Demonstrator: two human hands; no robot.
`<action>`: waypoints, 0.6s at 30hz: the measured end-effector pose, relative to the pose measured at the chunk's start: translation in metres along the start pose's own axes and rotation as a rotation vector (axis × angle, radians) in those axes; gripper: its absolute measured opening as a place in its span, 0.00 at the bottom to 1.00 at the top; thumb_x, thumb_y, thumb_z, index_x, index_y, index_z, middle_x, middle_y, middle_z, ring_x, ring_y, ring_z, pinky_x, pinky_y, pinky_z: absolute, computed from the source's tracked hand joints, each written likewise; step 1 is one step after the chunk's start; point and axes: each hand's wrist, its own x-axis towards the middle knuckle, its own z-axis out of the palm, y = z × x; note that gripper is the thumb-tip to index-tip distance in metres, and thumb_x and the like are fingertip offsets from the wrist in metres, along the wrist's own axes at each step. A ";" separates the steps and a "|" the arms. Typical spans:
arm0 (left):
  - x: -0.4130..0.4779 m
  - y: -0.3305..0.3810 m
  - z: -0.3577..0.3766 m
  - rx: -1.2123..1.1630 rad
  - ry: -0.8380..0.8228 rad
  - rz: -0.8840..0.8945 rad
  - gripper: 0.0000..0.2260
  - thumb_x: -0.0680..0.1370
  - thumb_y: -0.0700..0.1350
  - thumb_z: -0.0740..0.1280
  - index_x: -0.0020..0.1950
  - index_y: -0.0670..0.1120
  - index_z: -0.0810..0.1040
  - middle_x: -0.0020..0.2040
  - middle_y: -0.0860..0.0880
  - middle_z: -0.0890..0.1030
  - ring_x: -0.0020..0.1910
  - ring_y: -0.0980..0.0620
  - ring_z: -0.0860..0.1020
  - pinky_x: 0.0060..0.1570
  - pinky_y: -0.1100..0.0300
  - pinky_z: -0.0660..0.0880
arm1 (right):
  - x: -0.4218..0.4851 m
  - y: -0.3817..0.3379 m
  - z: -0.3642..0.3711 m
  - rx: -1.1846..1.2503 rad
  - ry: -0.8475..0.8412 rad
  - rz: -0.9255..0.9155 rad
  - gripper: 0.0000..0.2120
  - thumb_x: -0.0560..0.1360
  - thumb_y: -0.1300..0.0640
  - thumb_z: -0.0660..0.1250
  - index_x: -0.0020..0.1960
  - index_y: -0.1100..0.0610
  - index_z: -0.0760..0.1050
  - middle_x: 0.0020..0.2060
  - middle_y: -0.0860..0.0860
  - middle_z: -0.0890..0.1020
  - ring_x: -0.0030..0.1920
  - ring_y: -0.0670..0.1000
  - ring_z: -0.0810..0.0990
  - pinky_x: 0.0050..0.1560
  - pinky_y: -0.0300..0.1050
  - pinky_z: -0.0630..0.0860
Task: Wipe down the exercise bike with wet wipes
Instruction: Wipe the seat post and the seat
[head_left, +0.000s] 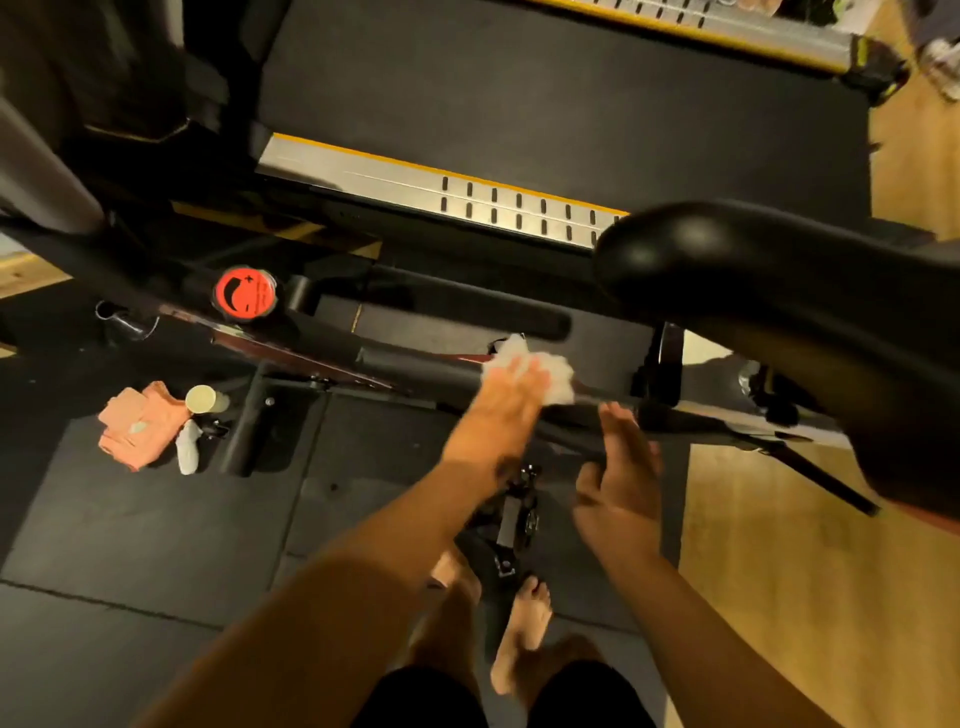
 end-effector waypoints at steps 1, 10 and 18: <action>-0.011 -0.031 0.017 0.172 -0.091 -0.058 0.30 0.78 0.35 0.47 0.77 0.34 0.36 0.79 0.34 0.42 0.77 0.31 0.41 0.75 0.35 0.42 | 0.003 0.003 0.000 -0.046 -0.030 -0.022 0.31 0.80 0.61 0.58 0.79 0.48 0.50 0.78 0.47 0.53 0.77 0.49 0.52 0.65 0.34 0.47; -0.001 0.034 0.013 0.004 0.158 -0.242 0.32 0.73 0.37 0.58 0.76 0.38 0.54 0.73 0.39 0.58 0.72 0.34 0.57 0.70 0.39 0.62 | -0.006 0.059 0.005 0.050 0.043 -0.036 0.32 0.78 0.63 0.60 0.78 0.48 0.54 0.78 0.46 0.56 0.77 0.49 0.55 0.75 0.43 0.56; 0.013 0.078 0.025 -0.127 0.094 -0.186 0.23 0.80 0.43 0.54 0.75 0.42 0.66 0.73 0.41 0.70 0.72 0.42 0.69 0.71 0.52 0.66 | -0.040 0.123 -0.015 0.192 0.175 0.024 0.29 0.77 0.64 0.64 0.76 0.53 0.62 0.75 0.52 0.65 0.74 0.53 0.64 0.66 0.37 0.57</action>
